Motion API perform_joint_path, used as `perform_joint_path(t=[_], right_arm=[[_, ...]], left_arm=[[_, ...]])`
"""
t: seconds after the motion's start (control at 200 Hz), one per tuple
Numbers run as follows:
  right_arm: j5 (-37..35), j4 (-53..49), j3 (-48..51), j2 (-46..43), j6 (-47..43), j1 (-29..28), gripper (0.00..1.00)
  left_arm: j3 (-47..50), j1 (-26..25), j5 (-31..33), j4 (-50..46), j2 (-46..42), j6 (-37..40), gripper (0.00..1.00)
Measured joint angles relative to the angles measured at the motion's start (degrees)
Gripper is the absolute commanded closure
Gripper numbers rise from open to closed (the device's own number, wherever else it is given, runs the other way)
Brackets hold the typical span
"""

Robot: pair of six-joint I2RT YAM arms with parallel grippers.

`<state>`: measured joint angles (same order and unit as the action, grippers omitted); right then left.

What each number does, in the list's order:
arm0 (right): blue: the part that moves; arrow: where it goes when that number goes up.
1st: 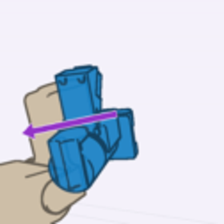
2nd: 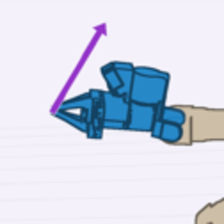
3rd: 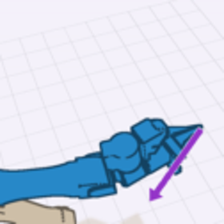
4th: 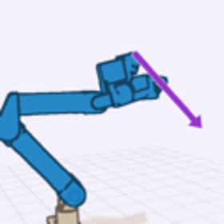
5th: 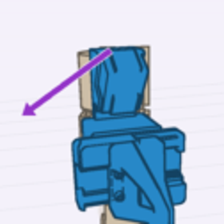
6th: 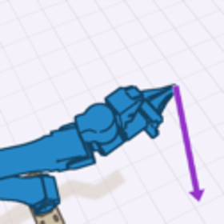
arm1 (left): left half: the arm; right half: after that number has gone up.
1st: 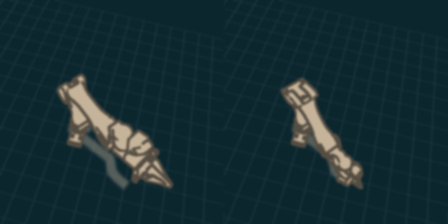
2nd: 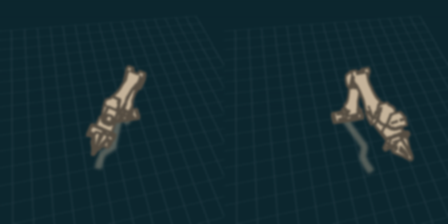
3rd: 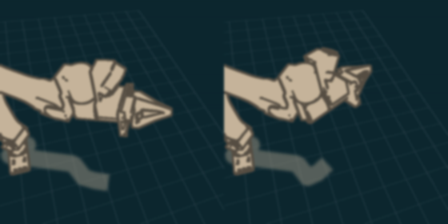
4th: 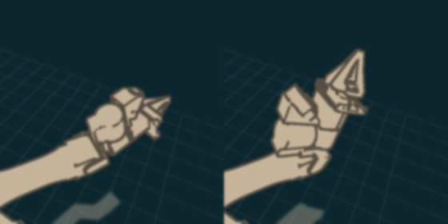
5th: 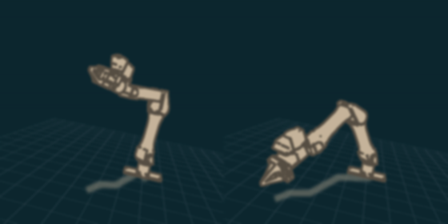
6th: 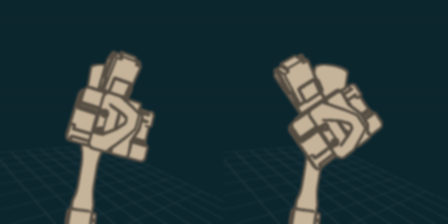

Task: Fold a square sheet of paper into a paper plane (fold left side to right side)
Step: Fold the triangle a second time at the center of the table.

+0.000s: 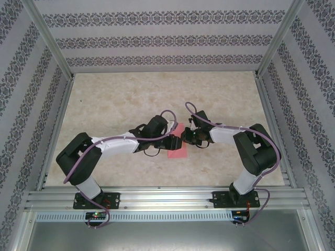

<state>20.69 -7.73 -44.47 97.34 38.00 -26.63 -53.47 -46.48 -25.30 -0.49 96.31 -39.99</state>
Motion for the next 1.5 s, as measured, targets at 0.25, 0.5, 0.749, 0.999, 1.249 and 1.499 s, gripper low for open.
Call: perform_joint_path(t=[0.25, 0.5, 0.749, 0.999, 1.249, 1.499], right_arm=[[-0.04, -0.02, 0.00, 0.02, 0.02, -0.15, 0.87], [-0.26, -0.09, -0.02, 0.02, 0.02, -0.26, 0.88], [-0.24, -0.31, -0.24, 0.15, -0.02, -0.28, 0.88], [-0.20, -1.03, -1.01, 0.68, -0.02, -0.57, 0.88], [-0.15, -1.92, -1.79, 1.11, -0.04, -0.92, 0.87], [-0.20, -2.62, -2.34, 1.36, -0.22, -1.01, 0.87]], left_arm=[[-3.80, 0.31, -1.25, -1.55, 8.66, 1.73, 0.69], [-3.87, 0.33, -0.81, -3.69, 10.36, 2.43, 0.70], [-0.87, 0.35, -0.57, -1.70, 9.99, 2.36, 0.71], [3.34, 0.35, -0.57, 3.08, 8.15, 1.90, 0.72], [9.33, 0.13, -0.59, 3.87, 3.39, 0.61, 0.72], [13.29, -1.53, -0.52, 2.16, -0.66, -0.17, 0.72]])
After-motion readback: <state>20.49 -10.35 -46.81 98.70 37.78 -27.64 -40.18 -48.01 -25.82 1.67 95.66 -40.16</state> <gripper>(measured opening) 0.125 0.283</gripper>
